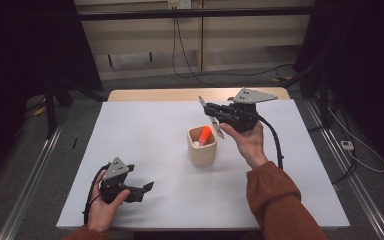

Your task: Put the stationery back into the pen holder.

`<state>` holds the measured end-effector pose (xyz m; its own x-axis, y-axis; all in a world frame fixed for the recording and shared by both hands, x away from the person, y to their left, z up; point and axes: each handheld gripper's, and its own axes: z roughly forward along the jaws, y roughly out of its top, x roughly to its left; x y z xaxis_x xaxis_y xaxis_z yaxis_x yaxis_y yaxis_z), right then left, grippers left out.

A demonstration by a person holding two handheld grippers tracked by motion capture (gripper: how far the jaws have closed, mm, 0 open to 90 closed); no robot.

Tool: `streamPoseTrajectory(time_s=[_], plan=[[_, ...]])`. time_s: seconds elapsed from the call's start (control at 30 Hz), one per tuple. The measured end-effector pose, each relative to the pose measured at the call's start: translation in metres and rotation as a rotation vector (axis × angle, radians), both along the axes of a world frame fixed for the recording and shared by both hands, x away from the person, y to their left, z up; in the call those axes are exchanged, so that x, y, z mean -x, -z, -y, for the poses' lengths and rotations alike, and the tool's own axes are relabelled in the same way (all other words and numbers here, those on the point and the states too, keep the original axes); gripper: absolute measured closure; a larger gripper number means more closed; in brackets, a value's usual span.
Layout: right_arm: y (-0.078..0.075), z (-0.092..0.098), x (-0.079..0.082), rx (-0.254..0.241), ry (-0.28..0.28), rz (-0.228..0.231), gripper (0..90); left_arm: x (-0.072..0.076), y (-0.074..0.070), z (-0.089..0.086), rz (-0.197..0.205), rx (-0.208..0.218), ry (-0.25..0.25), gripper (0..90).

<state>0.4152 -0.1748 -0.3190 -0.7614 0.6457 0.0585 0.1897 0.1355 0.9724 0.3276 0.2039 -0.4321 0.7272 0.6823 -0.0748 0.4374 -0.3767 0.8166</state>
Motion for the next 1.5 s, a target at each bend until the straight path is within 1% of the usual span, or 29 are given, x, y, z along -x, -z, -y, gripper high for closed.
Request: streamPoseTrajectory(time_s=[0.1, 0.17, 0.27, 0.3, 0.4, 0.53, 0.6, 0.77, 0.83, 0.9, 1.0, 1.03, 1.2, 1.43, 1.5], plan=[[0.001, -0.003, -0.003, -0.009, 0.006, -0.003, 81.4, 0.000, 0.000, 0.000, 0.000, 0.000, -0.001, 6.6], [0.001, -0.006, -0.004, -0.014, 0.010, 0.008, 81.5, 0.000, 0.000, 0.000, -0.001, -0.003, -0.001, 6.5], [0.000, -0.012, -0.003, -0.009, 0.003, 0.021, 81.5, 0.000, 0.000, 0.000, 0.000, 0.000, -0.001, 6.6], [0.000, -0.013, -0.004, -0.007, 0.000, 0.023, 81.5, 0.000, 0.000, 0.000, 0.004, -0.005, -0.002, 6.6], [-0.001, -0.018, -0.005, -0.012, -0.002, 0.028, 81.5, 0.000, 0.000, 0.000, -0.003, 0.000, -0.004, 6.5], [0.002, -0.023, -0.009, -0.011, 0.000, 0.023, 81.5, 0.000, 0.000, -0.001, -0.004, 0.006, -0.001, 6.6], [0.003, -0.023, -0.010, -0.018, 0.004, 0.017, 81.5, 0.000, 0.000, -0.001, -0.001, 0.006, -0.002, 6.6], [0.008, -0.023, -0.015, -0.017, 0.016, 0.006, 81.5, 0.000, 0.000, -0.001, -0.002, 0.007, -0.002, 6.5], [0.010, -0.024, -0.016, -0.019, 0.013, -0.001, 81.5, 0.000, 0.000, -0.001, -0.004, 0.005, -0.002, 6.6], [0.011, -0.025, -0.017, -0.022, 0.009, -0.007, 81.5, 0.000, 0.000, -0.001, -0.002, 0.006, -0.004, 6.6], [0.011, -0.026, -0.016, -0.022, 0.005, -0.001, 81.4, 0.000, 0.000, -0.001, 0.002, -0.004, -0.002, 6.6], [0.012, -0.026, -0.015, -0.023, 0.005, 0.000, 81.5, 0.000, 0.000, -0.001, -0.003, -0.001, -0.003, 6.5], [0.021, -0.027, -0.014, -0.015, -0.001, -0.018, 81.4, 0.000, 0.000, -0.001, -0.007, -0.001, -0.002, 6.6], [0.033, -0.023, -0.013, -0.016, 0.009, -0.042, 81.4, 0.000, 0.000, -0.001, 0.001, -0.006, -0.001, 6.5], [0.036, -0.022, -0.011, -0.011, 0.008, -0.039, 81.4, 0.000, 0.000, -0.001, -0.004, -0.002, -0.002, 6.6]])
